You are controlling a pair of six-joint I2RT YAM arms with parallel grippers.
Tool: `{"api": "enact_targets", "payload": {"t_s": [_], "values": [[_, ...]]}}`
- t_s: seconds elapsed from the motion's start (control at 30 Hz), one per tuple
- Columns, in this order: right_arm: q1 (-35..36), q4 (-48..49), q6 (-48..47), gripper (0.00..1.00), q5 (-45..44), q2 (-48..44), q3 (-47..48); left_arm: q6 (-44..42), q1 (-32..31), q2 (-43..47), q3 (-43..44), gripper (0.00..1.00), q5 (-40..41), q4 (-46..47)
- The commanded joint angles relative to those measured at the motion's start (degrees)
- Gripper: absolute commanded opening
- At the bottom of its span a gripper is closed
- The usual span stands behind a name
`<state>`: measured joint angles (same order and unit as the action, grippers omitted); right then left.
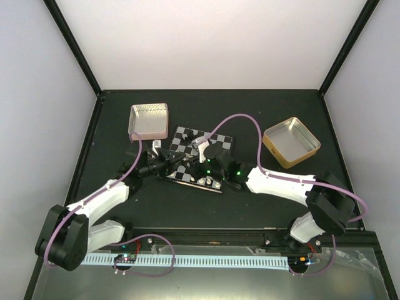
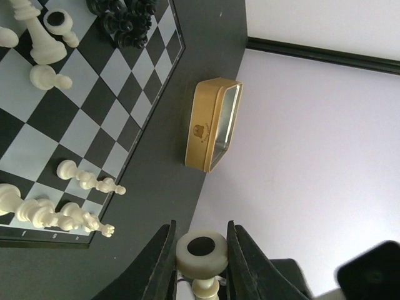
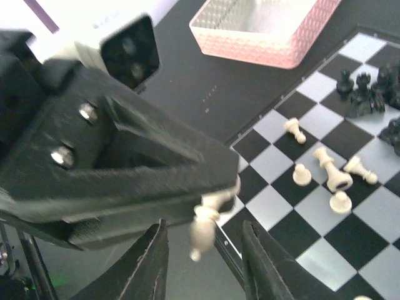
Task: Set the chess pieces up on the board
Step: Place the chess piece on the chessboard.
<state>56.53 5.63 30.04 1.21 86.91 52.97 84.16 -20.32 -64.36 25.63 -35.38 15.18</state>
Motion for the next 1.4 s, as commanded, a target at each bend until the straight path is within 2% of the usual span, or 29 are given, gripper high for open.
{"api": "enact_targets", "payload": {"t_s": [0.0, 0.23, 0.47, 0.63, 0.77, 0.9, 1.1, 1.27, 1.37], "values": [[0.07, 2.29, -1.29, 0.32, 0.07, -1.30, -2.63, 3.25, 0.10, 1.50, 0.09, 0.17, -0.83, 3.10], [0.03, 1.83, -1.87, 0.29, -0.28, -0.61, -0.68, 3.02, 0.04, 3.44, -0.05, 0.16, -0.26, 1.20], [0.07, 2.23, -2.58, 0.29, 0.08, -0.34, 0.15, 2.86, 0.10, 4.16, -0.49, 0.16, 0.32, 0.37], [0.07, 4.11, -4.36, 0.46, 2.50, -1.13, -0.67, 2.77, 0.09, 3.68, -0.75, 0.17, 0.42, 0.68], [0.07, 5.22, -4.57, 0.47, 2.09, -1.85, -1.20, 2.76, 0.03, 3.58, -0.82, 0.17, 0.50, 0.69], [0.07, 4.39, -4.28, 0.36, 0.57, -0.97, -0.11, 2.95, 0.02, 4.11, -0.85, 0.17, 0.45, 0.52], [0.07, 3.07, -3.43, 0.13, -1.14, -0.08, 1.32, 2.31, -0.07, 4.94, -1.06, 0.17, 0.64, -0.26], [0.07, 0.84, -2.87, 0.04, -2.49, -1.17, 2.60, -0.22, -0.25, 6.74, -0.98, 0.19, 2.47, -2.79], [0.06, -0.82, -2.07, 0.01, -2.57, -2.34, 2.56, -3.18, -0.23, 8.86, -0.39, 0.27, 4.68, -6.44]]}}
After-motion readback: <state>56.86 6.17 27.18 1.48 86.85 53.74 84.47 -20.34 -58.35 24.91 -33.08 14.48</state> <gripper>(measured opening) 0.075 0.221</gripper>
